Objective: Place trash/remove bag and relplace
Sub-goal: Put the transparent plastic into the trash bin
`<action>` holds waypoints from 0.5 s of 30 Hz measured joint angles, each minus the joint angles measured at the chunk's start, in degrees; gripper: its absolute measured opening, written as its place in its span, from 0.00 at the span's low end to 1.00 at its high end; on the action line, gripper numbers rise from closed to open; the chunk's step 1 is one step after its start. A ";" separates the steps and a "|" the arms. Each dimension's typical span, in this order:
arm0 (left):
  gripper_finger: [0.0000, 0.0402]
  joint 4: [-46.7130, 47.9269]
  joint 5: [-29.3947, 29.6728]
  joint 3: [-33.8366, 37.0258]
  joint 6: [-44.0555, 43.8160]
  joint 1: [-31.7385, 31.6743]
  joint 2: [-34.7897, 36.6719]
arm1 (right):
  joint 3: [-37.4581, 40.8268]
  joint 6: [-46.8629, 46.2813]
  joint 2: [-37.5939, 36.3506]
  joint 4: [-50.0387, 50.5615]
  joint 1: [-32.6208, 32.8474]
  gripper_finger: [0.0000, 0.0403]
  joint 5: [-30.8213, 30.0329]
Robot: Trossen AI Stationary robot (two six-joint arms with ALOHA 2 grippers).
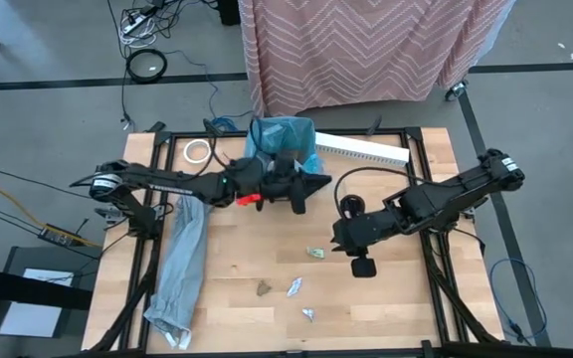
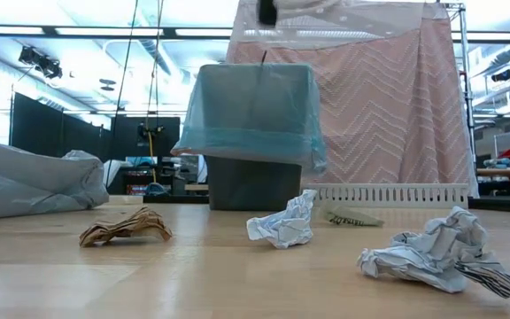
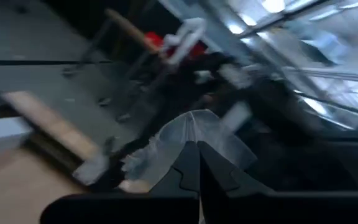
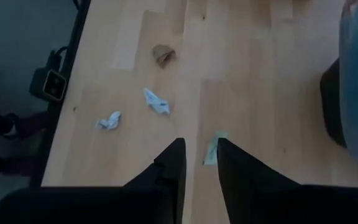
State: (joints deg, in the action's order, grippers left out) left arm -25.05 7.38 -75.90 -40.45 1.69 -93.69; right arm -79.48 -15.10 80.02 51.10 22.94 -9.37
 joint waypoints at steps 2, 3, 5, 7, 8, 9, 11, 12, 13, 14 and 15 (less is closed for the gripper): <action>0.00 0.96 -1.02 -2.86 3.60 0.60 -0.02 | 0.00 -0.61 -0.64 1.11 0.37 0.19 0.01; 0.00 2.04 -0.61 -4.34 6.74 0.75 0.06 | 0.00 -0.87 -0.86 1.70 0.39 0.19 -0.01; 0.00 8.88 2.43 -7.94 13.88 0.47 0.88 | 0.00 -1.30 -1.01 3.07 0.57 0.19 -0.01; 0.00 20.91 8.17 -12.67 20.52 -1.01 2.02 | 0.00 -1.37 -1.04 3.87 0.58 0.19 -0.02; 0.00 27.77 11.38 -15.45 22.75 -1.95 2.19 | 0.00 -1.47 -1.04 4.38 0.69 0.19 -0.01; 0.00 34.55 13.73 -18.24 24.47 -2.84 2.18 | 0.00 -1.78 -1.04 4.86 0.93 0.19 -0.04; 0.00 48.29 15.76 -22.94 26.72 -4.33 2.06 | 0.00 -2.28 -1.04 5.40 1.18 0.19 0.08; 0.00 53.29 15.71 -24.56 27.76 -4.88 1.99 | 0.00 -2.54 -1.06 5.52 1.38 0.19 0.14; 0.00 57.41 15.85 -25.42 28.37 -5.52 1.99 | 0.00 -2.74 -1.06 5.54 1.50 0.19 0.14; 0.00 61.10 16.15 -25.57 28.45 -6.17 2.11 | 0.00 -2.79 -1.06 5.61 1.72 0.19 0.17; 0.00 64.29 16.40 -25.57 28.29 -6.90 2.14 | 0.00 -2.81 -1.06 5.73 1.82 0.19 0.16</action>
State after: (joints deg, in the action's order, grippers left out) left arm 39.24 23.78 -101.47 -12.15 -5.21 -91.55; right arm -79.48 -17.91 78.96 56.83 24.76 -9.21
